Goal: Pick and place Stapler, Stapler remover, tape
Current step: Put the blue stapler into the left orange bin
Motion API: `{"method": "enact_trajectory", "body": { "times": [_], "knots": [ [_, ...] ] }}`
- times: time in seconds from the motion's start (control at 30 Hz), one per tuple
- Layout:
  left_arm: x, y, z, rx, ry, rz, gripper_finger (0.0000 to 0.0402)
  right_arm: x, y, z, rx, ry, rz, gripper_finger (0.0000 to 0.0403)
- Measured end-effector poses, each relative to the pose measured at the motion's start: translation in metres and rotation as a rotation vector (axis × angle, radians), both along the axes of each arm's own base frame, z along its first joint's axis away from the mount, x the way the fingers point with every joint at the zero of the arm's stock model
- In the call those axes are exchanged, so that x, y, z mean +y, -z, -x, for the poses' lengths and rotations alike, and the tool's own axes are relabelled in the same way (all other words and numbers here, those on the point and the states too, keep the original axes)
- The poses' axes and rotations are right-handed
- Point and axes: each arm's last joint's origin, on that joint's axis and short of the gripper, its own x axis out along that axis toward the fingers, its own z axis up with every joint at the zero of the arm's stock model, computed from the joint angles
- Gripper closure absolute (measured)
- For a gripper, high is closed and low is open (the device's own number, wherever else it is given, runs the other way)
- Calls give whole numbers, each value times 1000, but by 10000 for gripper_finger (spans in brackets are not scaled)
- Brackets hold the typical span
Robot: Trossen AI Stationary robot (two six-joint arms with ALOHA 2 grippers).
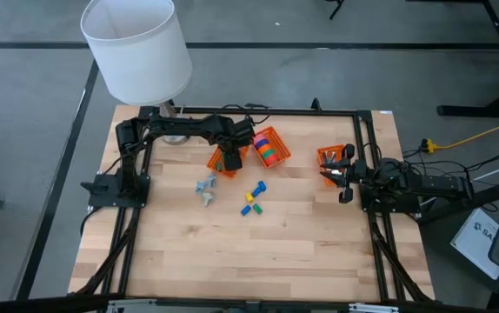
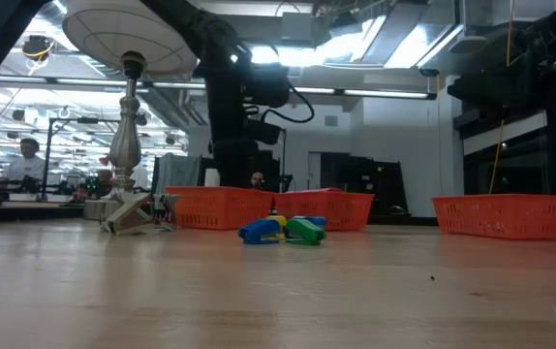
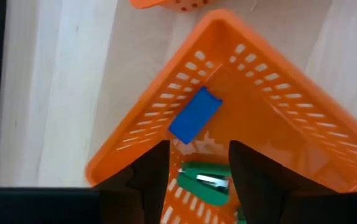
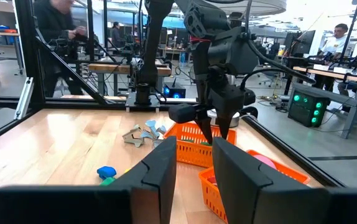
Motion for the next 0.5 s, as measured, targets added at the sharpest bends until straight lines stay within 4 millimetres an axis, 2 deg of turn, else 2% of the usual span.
{"method": "enact_trajectory", "body": {
  "times": [0.23,0.5],
  "knots": [
    [-19,-3,-8,-12,21,5,244,0,0,0,0,0,0,295],
    [-47,-40,-33,-93,94,-60,240,0,0,0,0,0,0,295]
  ]
}}
